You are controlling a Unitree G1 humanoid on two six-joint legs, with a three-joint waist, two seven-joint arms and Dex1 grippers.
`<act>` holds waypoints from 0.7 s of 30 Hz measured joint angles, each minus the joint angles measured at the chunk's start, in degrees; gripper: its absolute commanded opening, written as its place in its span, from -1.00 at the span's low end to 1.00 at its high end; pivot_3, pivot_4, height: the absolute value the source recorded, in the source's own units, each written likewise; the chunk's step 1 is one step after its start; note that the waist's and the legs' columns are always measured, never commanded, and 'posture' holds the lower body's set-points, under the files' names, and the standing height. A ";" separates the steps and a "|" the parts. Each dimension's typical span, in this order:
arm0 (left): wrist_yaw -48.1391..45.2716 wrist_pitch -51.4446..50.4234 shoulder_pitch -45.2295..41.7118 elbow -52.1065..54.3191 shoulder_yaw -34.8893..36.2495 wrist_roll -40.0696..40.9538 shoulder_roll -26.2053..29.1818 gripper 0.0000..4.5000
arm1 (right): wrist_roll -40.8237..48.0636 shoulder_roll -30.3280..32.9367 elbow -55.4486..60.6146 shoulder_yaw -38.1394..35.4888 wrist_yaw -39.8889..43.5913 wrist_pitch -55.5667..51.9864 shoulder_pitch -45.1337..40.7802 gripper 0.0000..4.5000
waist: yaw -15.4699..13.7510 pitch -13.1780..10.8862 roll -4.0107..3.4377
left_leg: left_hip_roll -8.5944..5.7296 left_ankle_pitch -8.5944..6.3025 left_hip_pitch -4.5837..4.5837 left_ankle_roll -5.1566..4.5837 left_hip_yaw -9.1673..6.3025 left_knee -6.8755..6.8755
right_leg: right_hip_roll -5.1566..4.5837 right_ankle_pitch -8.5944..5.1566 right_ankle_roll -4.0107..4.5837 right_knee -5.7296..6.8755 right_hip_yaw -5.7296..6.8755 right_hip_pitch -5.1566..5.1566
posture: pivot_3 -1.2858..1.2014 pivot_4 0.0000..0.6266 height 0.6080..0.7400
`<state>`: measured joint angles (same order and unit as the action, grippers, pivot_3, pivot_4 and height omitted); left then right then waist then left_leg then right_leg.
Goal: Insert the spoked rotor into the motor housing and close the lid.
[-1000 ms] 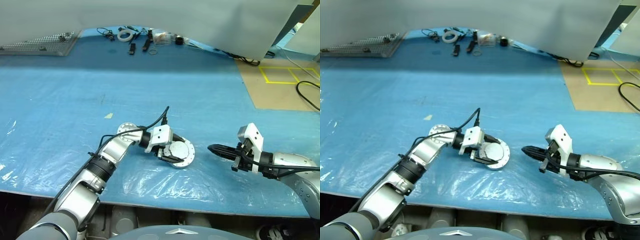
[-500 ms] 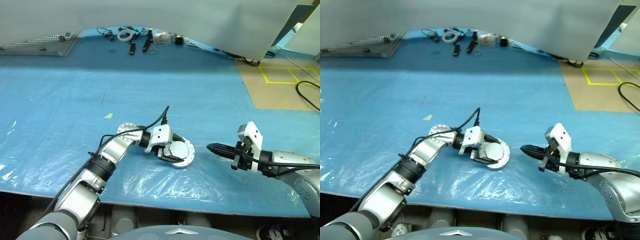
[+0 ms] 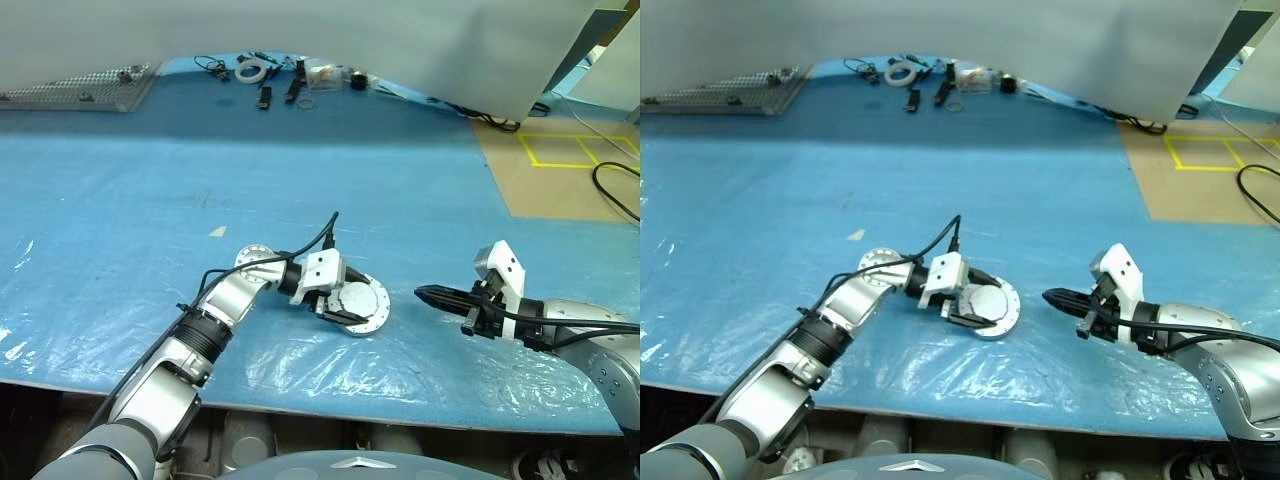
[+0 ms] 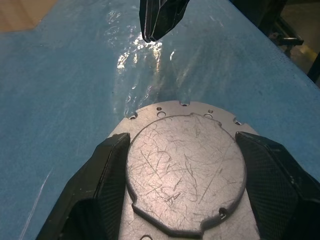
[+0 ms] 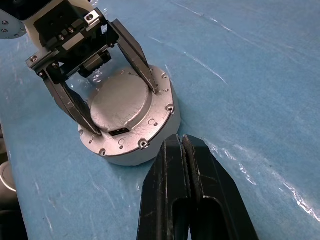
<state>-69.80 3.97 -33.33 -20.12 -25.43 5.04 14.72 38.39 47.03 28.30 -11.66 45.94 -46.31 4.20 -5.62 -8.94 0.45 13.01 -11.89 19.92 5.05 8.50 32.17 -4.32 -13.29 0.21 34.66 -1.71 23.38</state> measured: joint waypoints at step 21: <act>-2.39 -8.10 -0.41 1.15 2.91 4.92 0.55 0.99 | -0.39 0.00 -0.58 0.87 1.15 1.00 -0.68 -1.00 | 0.04 -0.02 0.02 | 0.00 0.00 0.08 0.00 0.00 -0.06 | 0.01 -0.01 0.00 -0.03 0.01 0.09 | 0.03 -0.52 1.00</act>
<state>-72.19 -4.13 -33.73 -18.97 -22.53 9.97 15.27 38.00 47.03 27.73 -10.79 47.08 -45.32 3.52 -5.58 -8.96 0.46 13.01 -11.89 20.00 5.05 8.50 32.11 -4.31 -13.30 0.20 34.63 -1.71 23.47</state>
